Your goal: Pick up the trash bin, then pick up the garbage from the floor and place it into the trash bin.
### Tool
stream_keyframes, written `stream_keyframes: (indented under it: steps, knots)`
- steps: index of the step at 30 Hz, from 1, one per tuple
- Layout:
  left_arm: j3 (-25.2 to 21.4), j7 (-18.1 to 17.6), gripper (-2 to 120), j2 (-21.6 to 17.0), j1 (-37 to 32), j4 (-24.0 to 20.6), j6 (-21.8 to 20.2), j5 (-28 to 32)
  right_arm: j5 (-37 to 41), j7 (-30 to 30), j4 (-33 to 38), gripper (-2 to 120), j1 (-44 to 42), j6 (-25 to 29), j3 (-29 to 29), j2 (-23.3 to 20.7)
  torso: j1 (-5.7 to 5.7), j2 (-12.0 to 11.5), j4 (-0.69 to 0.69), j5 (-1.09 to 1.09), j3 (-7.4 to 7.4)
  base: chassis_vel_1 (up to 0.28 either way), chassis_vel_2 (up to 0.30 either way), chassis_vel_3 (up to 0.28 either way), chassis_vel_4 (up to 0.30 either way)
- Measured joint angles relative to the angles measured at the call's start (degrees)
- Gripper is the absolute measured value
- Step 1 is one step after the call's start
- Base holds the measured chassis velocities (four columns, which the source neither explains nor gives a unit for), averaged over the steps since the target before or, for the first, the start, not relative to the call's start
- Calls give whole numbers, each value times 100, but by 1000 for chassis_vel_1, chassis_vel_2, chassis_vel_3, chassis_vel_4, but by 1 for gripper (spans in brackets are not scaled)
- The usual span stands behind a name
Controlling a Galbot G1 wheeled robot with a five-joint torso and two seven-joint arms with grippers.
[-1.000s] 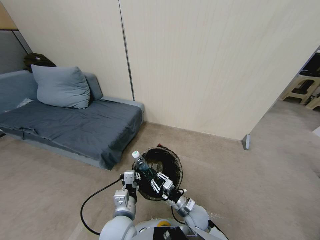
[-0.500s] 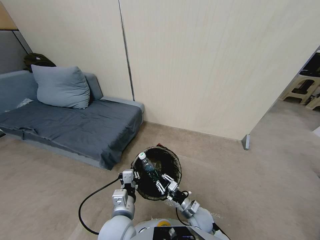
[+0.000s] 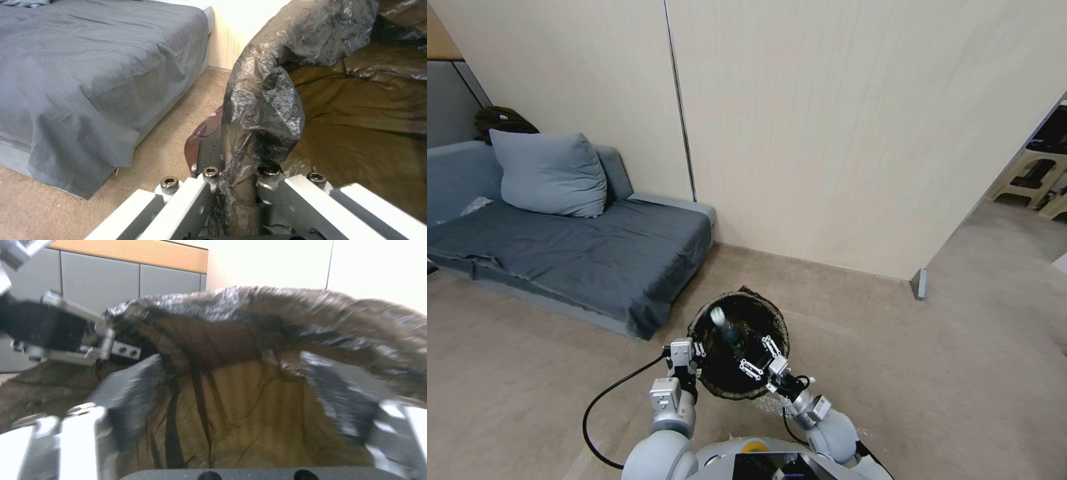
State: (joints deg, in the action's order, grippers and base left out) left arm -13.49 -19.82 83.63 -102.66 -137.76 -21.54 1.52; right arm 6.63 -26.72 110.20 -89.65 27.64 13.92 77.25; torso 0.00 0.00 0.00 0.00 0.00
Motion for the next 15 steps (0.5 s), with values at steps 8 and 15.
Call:
stream_keyframes:
  steps: [8, 15]
  knots:
    - [-106, 101, 0, 0, -50, -1, -48, -115, -2, 90, 471, 100, -69, 50, 51, 33, 0, 0, 1, 0, 0, 0, 0, 0, 0]
    - [-127, 123, 0, 0, -59, 31, -55, -152, -15, 499, 1379, 100, -119, -5, 129, 194, 0, 0, 1, 0, 0, 0, 0, 0, 0]
